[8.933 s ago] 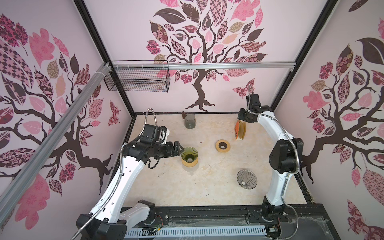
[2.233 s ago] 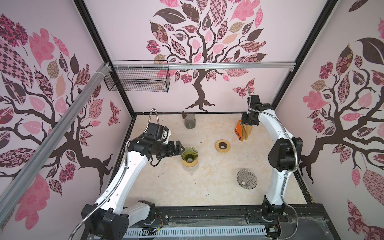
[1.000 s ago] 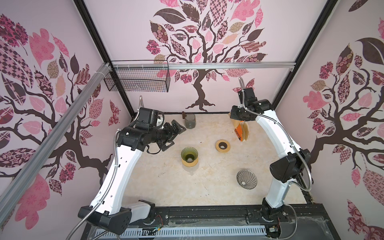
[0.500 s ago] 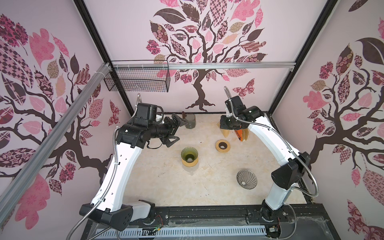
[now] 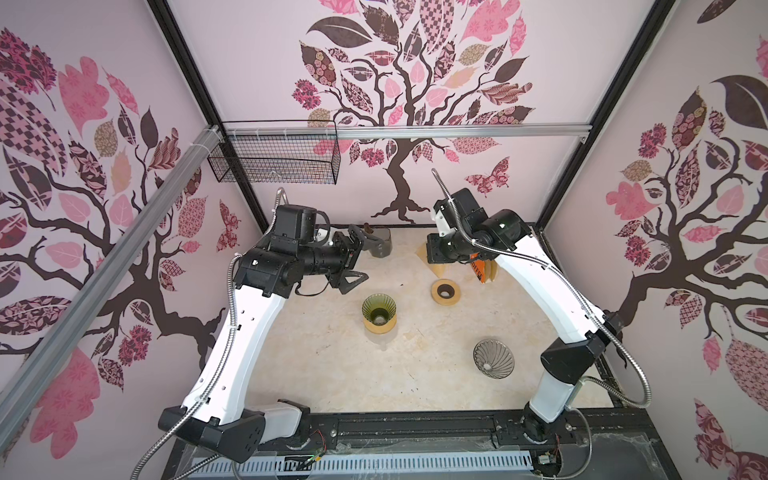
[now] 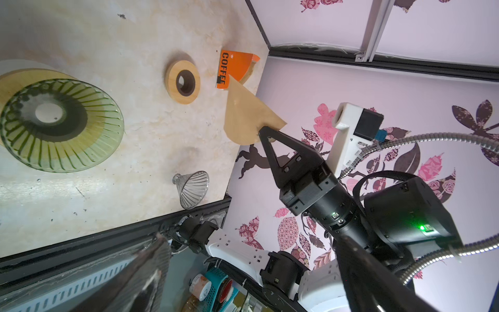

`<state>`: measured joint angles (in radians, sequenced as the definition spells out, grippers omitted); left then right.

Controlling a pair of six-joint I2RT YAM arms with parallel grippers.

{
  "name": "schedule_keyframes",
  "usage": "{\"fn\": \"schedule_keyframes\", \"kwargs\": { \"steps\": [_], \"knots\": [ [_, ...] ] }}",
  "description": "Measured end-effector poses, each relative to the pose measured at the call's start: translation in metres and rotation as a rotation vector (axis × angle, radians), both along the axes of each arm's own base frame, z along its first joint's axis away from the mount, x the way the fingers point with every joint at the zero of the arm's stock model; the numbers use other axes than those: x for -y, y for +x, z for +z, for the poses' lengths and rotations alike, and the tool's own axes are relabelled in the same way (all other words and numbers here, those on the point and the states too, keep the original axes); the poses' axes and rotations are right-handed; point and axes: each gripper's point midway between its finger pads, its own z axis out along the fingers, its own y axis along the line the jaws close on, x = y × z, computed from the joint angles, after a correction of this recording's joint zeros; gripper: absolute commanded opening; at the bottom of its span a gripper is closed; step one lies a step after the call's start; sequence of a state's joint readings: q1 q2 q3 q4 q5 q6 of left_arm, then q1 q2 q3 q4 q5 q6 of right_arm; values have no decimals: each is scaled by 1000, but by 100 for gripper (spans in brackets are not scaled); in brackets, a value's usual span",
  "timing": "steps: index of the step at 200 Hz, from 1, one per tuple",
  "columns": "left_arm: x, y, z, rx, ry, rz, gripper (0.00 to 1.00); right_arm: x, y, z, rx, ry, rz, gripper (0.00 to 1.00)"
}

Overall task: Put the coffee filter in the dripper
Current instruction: 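Carry the paper filter toward the green dripper with the right gripper while left rises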

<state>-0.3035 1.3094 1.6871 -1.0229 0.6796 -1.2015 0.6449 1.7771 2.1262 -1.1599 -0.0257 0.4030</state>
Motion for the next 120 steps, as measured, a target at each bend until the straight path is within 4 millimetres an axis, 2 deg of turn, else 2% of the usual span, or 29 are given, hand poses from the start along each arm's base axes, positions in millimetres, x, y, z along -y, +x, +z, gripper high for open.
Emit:
{"fn": "schedule_keyframes", "kwargs": {
  "steps": [23,43,77,120],
  "knots": [
    [3,-2,2,-2,-37,-4,98,-4,-12,-4,-37,-10,34,0],
    [4,-4,2,1,-68,-1,98,-10,-16,3,-35,-8,60,0],
    [6,-9,-14,-14,-55,8,98,-25,-20,12,-14,-11,104,0],
    [-19,-2,-40,30,78,62,98,-41,-21,5,-30,-37,140,0]
  ]
}}
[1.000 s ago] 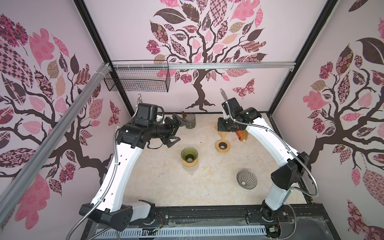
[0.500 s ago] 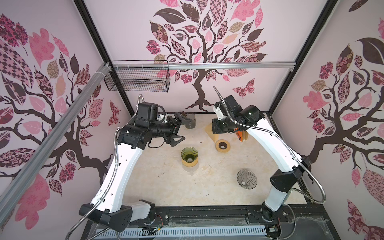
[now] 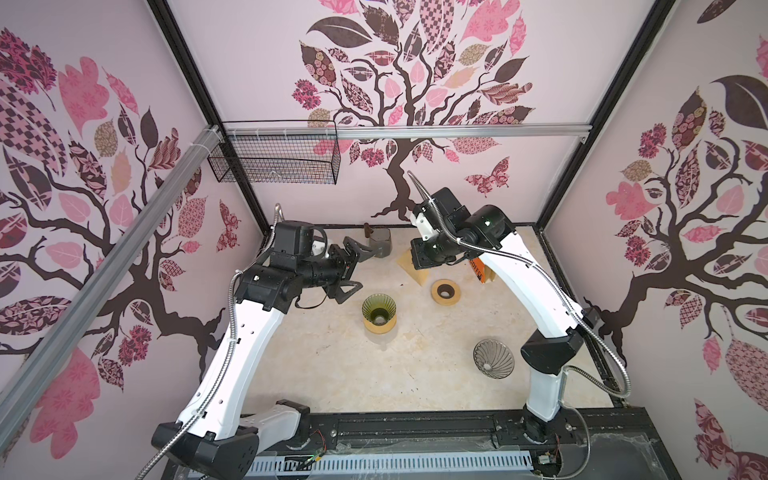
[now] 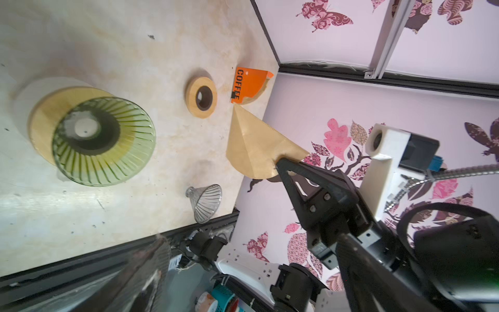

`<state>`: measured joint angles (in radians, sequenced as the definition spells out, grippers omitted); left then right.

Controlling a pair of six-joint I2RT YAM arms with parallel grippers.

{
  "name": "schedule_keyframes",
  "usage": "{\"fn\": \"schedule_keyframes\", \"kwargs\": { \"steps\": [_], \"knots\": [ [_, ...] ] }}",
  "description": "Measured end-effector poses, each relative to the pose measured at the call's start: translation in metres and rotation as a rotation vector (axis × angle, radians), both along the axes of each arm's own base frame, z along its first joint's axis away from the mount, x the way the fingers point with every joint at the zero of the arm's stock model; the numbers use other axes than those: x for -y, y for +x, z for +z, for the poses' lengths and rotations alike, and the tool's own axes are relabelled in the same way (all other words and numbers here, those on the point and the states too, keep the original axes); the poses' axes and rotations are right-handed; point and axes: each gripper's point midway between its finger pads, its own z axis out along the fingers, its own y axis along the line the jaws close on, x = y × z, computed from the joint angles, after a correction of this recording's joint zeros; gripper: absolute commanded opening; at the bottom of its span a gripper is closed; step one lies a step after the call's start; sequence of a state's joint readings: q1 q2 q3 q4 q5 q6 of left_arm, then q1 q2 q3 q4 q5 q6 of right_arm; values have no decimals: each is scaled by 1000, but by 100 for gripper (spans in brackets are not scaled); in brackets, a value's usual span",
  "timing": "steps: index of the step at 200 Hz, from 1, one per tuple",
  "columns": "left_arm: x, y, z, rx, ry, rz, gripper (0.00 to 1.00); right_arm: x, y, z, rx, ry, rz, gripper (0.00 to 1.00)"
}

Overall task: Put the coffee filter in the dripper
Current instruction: 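Carry the paper filter toward the green dripper with the right gripper while left rises, then lower the paper filter into the green dripper with the right gripper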

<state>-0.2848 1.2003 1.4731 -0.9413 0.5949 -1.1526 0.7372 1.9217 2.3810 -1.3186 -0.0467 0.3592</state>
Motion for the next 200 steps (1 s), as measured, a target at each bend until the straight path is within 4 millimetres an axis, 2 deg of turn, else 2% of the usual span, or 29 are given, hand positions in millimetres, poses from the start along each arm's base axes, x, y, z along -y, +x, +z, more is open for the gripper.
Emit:
{"fn": "schedule_keyframes", "kwargs": {
  "steps": [20,41,71,141,166,200],
  "knots": [
    [-6,-8,-16,30,45,-21,98,-7,-2,-6,-4,-18,13,0],
    [-11,-17,-44,17,82,-45,98,-21,-7,-18,-15,-46,39,0],
    [-23,-20,-73,-13,170,-53,98,-35,-18,-32,-30,-94,76,0],
    [-54,-33,-82,76,390,-44,98,-52,-43,-45,-37,-165,153,0],
    [-57,-36,-84,94,425,-65,98,-56,-49,-50,-41,-182,169,0],
    [-59,-42,-75,167,447,-91,98,-63,-58,-62,-53,-216,192,0]
  ]
}}
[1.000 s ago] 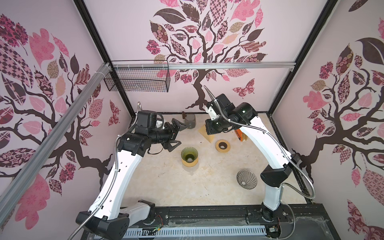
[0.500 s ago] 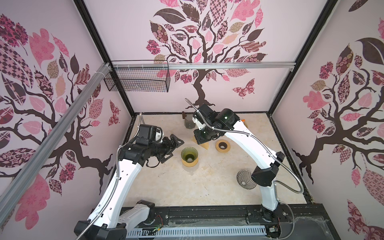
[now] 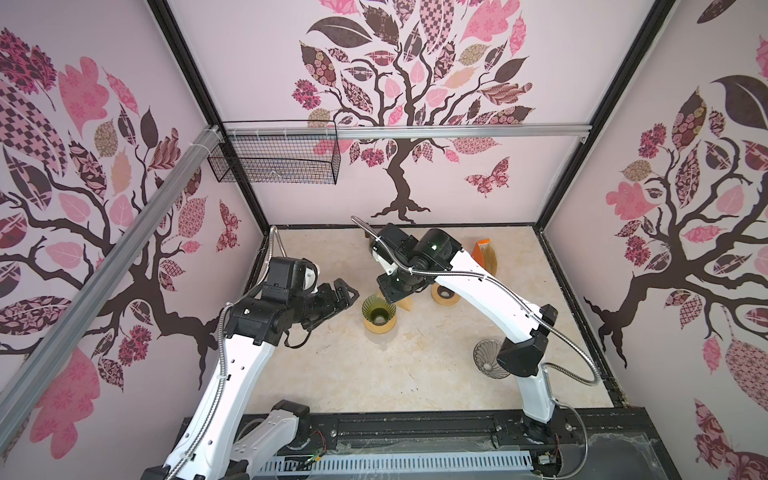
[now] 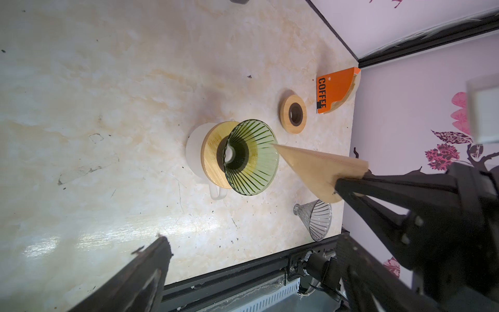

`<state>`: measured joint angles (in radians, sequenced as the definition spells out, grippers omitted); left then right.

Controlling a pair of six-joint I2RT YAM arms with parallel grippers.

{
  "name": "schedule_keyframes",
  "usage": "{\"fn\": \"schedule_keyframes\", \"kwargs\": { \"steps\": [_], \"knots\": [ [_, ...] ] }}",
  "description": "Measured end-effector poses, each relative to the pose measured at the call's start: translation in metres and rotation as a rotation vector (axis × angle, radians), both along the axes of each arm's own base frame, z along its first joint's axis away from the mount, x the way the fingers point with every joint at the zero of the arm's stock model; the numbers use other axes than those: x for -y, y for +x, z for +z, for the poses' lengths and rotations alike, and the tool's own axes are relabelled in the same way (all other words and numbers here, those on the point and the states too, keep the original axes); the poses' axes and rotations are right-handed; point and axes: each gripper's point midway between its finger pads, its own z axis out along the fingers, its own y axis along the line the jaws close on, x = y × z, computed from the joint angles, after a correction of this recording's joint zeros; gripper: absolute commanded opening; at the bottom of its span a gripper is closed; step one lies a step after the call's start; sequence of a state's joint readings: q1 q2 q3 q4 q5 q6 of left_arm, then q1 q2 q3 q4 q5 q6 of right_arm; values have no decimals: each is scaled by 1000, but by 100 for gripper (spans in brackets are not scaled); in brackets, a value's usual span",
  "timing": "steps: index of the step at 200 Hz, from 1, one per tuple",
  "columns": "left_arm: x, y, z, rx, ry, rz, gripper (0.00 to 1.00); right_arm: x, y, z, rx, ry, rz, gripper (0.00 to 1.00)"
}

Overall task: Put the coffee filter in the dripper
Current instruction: 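Lower the paper filter into the green dripper with the right gripper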

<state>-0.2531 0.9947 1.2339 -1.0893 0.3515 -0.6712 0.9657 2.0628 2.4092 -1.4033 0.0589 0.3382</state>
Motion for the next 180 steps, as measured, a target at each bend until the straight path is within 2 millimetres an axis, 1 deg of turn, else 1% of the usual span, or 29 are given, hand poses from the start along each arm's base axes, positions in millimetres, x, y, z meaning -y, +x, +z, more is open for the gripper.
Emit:
{"fn": "schedule_keyframes", "kwargs": {
  "steps": [37,115,143,180],
  "knots": [
    [-2,-2,0,19,26,-22,98,-10,-4,-17,-20,-29,17,0],
    [-7,-2,-6,19,78,-34,98,-28,4,-56,-53,-70,23,0],
    [-10,-2,-7,18,95,-27,98,-32,2,-61,-70,-67,30,0],
    [-14,-1,-12,7,120,-15,98,-35,0,-61,-81,-54,39,0]
  ]
}}
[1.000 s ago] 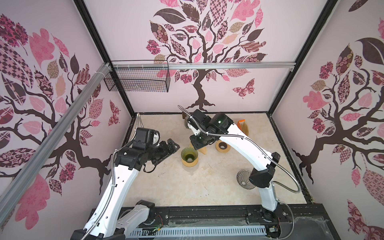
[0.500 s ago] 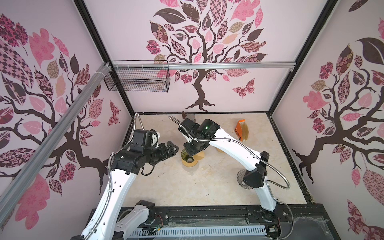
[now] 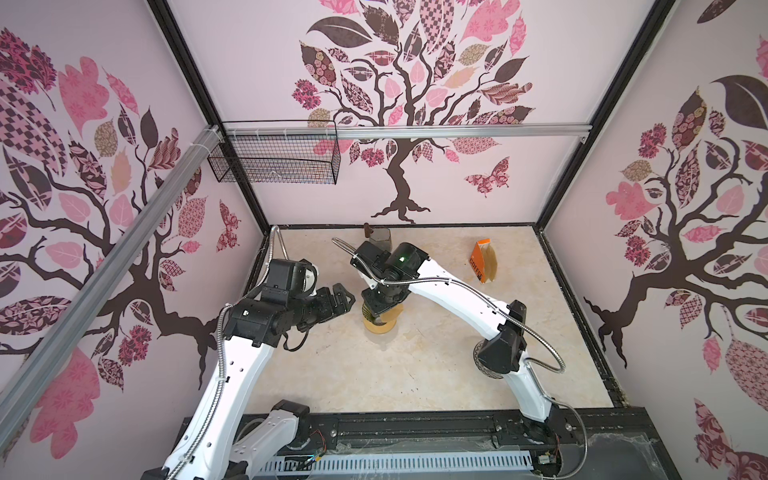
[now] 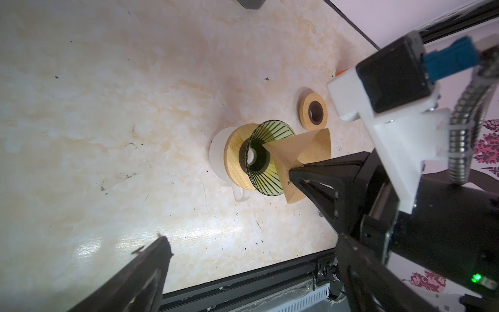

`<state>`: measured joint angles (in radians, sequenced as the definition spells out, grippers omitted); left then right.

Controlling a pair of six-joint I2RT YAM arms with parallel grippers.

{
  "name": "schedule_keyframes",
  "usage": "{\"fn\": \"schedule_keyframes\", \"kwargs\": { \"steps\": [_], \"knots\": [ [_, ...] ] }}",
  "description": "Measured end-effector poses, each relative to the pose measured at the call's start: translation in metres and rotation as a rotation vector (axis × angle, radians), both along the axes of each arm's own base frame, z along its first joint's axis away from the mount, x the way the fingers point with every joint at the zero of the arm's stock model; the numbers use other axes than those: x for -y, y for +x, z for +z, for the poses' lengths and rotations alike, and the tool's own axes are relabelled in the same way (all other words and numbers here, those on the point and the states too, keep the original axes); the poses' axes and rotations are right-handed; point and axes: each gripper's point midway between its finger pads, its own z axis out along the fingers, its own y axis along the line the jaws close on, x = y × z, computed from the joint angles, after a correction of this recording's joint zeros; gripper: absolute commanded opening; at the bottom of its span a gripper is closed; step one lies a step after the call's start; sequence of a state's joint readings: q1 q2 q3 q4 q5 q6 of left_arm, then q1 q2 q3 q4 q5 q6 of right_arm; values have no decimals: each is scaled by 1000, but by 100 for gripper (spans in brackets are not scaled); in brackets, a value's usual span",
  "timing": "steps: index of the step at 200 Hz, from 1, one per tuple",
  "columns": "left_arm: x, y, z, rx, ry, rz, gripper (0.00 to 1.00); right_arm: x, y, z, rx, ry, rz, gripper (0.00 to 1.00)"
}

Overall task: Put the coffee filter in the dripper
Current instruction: 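Lower the paper filter into the green dripper with the right gripper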

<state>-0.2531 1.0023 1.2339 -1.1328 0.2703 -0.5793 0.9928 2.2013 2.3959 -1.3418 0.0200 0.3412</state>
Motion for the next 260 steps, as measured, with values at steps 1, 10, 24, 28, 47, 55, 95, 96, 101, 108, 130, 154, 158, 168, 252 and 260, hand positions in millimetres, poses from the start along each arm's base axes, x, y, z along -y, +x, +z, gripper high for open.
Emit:
{"fn": "schedule_keyframes", "kwargs": {
  "steps": [1,10,24,28,47,55,95,96,101,108,130,154,158,168,252,260],
  "knots": [
    [0,0,0,0,0,0,98,0,0,0,0,0,0,0],
    [-1,1,-2,-7,6,3,98,-1,0,-1,-2,1,4,0],
    [-2,3,-5,-19,16,7,98,-2,0,-2,-5,4,9,0],
    [-2,3,-6,-22,21,10,98,-3,0,-2,-5,4,11,0],
    [-5,5,-9,-26,40,19,98,-6,0,-6,-11,5,19,0],
    [-6,6,-9,-26,47,24,98,-7,1,-10,-14,3,24,0],
    [-11,6,-11,-26,71,43,98,-13,1,-20,-28,1,45,0],
    [-11,6,-11,-26,71,43,98,-13,1,-20,-29,1,45,0],
    [-11,7,-11,-26,71,44,98,-14,0,-21,-32,4,47,0],
    [-12,7,-11,-26,71,45,98,-15,0,-21,-35,8,49,0],
    [-12,7,-11,-26,74,47,98,-17,0,-21,-39,17,52,0],
    [-13,5,-14,-38,83,47,98,-19,0,-22,-38,21,52,0],
    [-14,5,-14,-41,85,48,98,-19,0,-22,-37,22,52,1],
    [-14,5,-16,-50,90,49,98,-19,1,-24,-37,22,52,3],
    [-15,5,-21,-72,100,51,98,-19,4,-24,-20,18,52,30],
    [-15,5,-21,-74,101,51,98,-19,5,-23,-17,18,51,32]
  ]
}}
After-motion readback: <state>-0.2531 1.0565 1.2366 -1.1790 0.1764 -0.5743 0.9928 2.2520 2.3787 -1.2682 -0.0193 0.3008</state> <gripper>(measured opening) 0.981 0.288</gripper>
